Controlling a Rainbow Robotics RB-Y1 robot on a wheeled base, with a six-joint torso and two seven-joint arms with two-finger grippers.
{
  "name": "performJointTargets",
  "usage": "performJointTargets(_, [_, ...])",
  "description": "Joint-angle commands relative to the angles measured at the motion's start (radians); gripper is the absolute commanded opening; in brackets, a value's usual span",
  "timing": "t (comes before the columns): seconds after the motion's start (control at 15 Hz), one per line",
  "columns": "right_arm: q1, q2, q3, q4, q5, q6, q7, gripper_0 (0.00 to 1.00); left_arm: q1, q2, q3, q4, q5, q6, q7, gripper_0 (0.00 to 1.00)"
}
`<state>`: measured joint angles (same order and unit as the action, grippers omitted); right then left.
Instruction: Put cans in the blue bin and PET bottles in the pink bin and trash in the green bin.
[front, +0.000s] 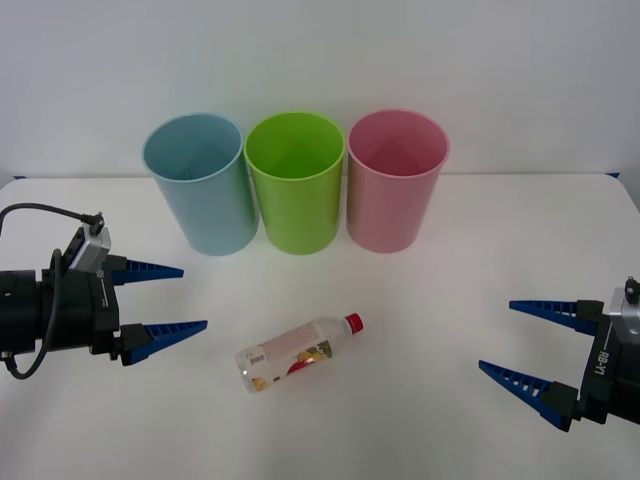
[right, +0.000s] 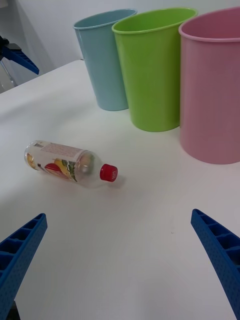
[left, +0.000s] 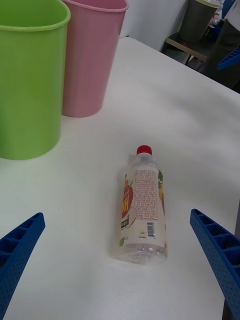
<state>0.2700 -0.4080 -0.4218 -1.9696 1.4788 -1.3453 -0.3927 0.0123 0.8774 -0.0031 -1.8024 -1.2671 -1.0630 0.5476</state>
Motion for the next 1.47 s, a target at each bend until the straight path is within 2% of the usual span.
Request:
performJointTargets(0.07, [0.0,0.0,0.0,0.0,0.0,0.0,0.0,1.0,0.0,0.0,0.0,0.0,0.0,0.0,0.0,1.0])
performJointTargets(1.47, [0.0,0.0,0.0,0.0,0.0,0.0,0.0,1.0,0.0,0.0,0.0,0.0,0.0,0.0,0.0,1.0])
